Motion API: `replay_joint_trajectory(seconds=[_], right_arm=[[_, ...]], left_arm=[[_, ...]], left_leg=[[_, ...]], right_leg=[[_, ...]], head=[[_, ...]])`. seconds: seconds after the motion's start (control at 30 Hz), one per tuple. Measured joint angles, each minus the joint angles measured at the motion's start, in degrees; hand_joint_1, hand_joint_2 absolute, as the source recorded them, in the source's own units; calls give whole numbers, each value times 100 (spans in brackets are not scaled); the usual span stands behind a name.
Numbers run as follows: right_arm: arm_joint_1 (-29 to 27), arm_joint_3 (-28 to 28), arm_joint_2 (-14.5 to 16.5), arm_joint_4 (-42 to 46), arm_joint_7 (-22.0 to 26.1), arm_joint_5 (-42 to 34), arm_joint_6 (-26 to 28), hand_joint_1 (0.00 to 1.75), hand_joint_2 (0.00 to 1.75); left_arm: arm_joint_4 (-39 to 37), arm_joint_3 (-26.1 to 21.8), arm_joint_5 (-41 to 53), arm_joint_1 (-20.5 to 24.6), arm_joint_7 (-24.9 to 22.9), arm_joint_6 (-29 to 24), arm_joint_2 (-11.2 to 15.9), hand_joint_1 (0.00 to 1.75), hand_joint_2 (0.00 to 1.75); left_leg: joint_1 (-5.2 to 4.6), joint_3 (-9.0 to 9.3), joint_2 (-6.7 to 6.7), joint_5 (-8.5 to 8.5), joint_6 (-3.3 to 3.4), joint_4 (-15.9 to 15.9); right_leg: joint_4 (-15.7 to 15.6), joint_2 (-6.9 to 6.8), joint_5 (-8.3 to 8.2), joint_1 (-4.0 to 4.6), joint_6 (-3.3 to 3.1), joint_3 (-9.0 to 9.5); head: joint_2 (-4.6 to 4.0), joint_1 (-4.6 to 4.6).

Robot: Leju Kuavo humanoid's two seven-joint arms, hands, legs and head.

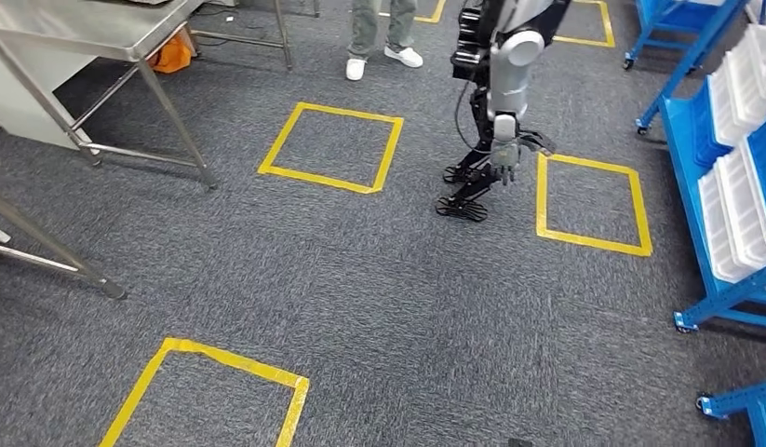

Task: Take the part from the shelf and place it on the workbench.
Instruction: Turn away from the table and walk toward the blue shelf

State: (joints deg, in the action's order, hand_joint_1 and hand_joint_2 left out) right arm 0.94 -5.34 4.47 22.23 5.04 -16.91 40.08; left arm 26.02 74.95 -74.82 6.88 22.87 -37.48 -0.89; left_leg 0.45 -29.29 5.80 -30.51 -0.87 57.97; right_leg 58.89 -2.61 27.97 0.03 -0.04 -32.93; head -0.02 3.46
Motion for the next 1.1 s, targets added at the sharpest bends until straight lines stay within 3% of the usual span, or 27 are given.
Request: replay_joint_trajectory(seconds=[0.03, 0.1, 0.17, 0.2, 0.23, 0.27, 0.3, 0.37, 0.43, 0.5, 0.57, 0.67, 0.73, 0.77, 0.8, 0.83, 0.9, 0.97, 1.03, 1.1], right_arm=[[-4, -19, -1, -10, -7, -13, -1, 0, 0], [0, -62, -9, -33, -14, -51, -3, 0, 0], [11, -104, -11, -50, -18, -92, -8, 0, 0], [16, -126, -9, -60, -21, -109, -12, 0, 0], [18, -146, -8, -71, -23, -124, -15, 0, 0], [18, -163, -8, -83, -25, -137, -19, 0, 0], [18, -179, -8, -92, -27, -148, -24, 0, 0], [24, -211, -8, -104, -31, -166, -31, 0, 0], [38, -236, -8, -109, -37, -193, -31, 0, 0], [38, -255, -9, -113, -42, -240, -24, 0, 0], [25, -290, -14, -120, -47, -298, -13, 0, 0], [40, -359, -16, -126, -43, -381, -8, 0, 0], [46, -396, -21, -133, -30, -420, -8, 0, 0], [44, -410, -27, -141, -26, -435, -8, 0, 0], [42, -422, -37, -149, -22, -449, -8, 0, 0], [43, -432, -48, -156, -20, -460, -8, 0, 0], [62, -447, -65, -165, -10, -471, -8, 0, 0], [79, -453, -75, -181, -1, -477, -7, 0, 0], [79, -456, -90, -211, 1, -483, -4, 0, 0], [86, -458, -106, -236, -7, -486, -2, 0, 0]], left_arm=[[5, 0, -8, 0, 5, -1, 3, 0, 0], [14, 0, -20, 2, 22, -4, 9, 0, 0], [17, 0, -28, -12, 34, -9, 15, 0, 0], [17, 0, -33, -24, 36, -10, 18, 0, 0], [17, 0, -38, -32, 37, -13, 21, 0, 0], [17, 0, -42, -35, 38, -14, 22, 0, 0], [17, 0, -44, -34, 39, -15, 24, 0, 0], [17, -1, -49, -26, 48, -15, 25, 0, 0], [17, -2, -60, -26, 70, -15, 25, 0, 0], [17, -2, -69, -28, 102, -6, 25, 0, 0], [16, -2, -68, -22, 144, 16, 25, 0, 0], [12, -2, -80, -27, 209, 43, 26, 0, 0], [8, -2, -87, -33, 229, 47, 31, 0, 0], [6, -2, -87, -31, 234, 48, 33, 0, 0], [6, -2, -87, -29, 237, 48, 34, 0, 0], [6, -2, -87, -27, 240, 48, 34, 0, 0], [5, -2, -86, -22, 244, 48, 36, 0, 0], [5, -2, -85, -13, 246, 49, 39, 0, 0], [5, -2, -83, -5, 246, 52, 43, 0, 0], [4, -2, -76, 0, 251, 60, 49, 0, 0]], left_leg=[[8, 7, -43, -44, -35, 40], [25, -117, -265, -289, -80, 398], [24, -444, -467, -632, -86, 1113], [20, -595, -501, -722, -83, 1415], [16, -677, -520, -706, -76, 1551], [16, -667, -535, -585, -64, 1480], [19, -562, -569, -378, -47, 1200], [40, -301, -786, -36, -12, 493], [48, -194, -955, 53, 13, 146], [31, -188, -889, 59, 57, 108], [35, -163, -768, 93, 130, 50], [32, -144, -551, 107, 193, 8], [20, -141, -403, 94, 204, 9], [18, -135, -339, 85, 201, 9], [18, -120, -281, 73, 192, 10], [19, -100, -229, 59, 177, 10], [0, -64, -143, 24, 124, 13], [-8, -39, -78, 5, 64, 7], [13, -1, -59, -23, -3, 13], [25, -72, -240, -208, -52, 264]], right_leg=[[-20, 51, -12, -6, -31, 7], [-56, 150, -40, -24, -103, 21], [-56, 261, -43, -9, -146, 16], [-53, 331, -41, 1, -154, 18], [-48, 407, -40, 8, -156, 21], [-40, 485, -38, 11, -155, 27], [-27, 559, -34, 10, -148, 33], [24, 693, -14, 8, -117, 13], [64, 808, -8, -4, -61, -38], [57, 911, -26, -25, 9, -72], [176, 773, 59, -25, 66, -127], [1072, 386, 543, -32, 137, -552], [1582, 321, 690, -63, 170, -803], [1548, 301, 608, -75, 177, -784], [1287, 267, 434, -83, 176, -647], [876, 195, 234, -84, 167, -434], [200, 38, 7, -41, 117, -96], [29, 22, 5, 12, 47, -35], [-13, 121, -18, 10, -25, -21], [-67, 208, -47, -13, -95, 13]], head=[[0, -18], [0, -68], [0, -137], [0, -164], [0, -185], [0, -201], [0, -214], [0, -236], [0, -245], [0, -242], [0, -216], [0, -95], [0, -50], [0, -34], [0, -13], [0, 11], [0, 44], [0, 24], [0, -7], [0, -44]])
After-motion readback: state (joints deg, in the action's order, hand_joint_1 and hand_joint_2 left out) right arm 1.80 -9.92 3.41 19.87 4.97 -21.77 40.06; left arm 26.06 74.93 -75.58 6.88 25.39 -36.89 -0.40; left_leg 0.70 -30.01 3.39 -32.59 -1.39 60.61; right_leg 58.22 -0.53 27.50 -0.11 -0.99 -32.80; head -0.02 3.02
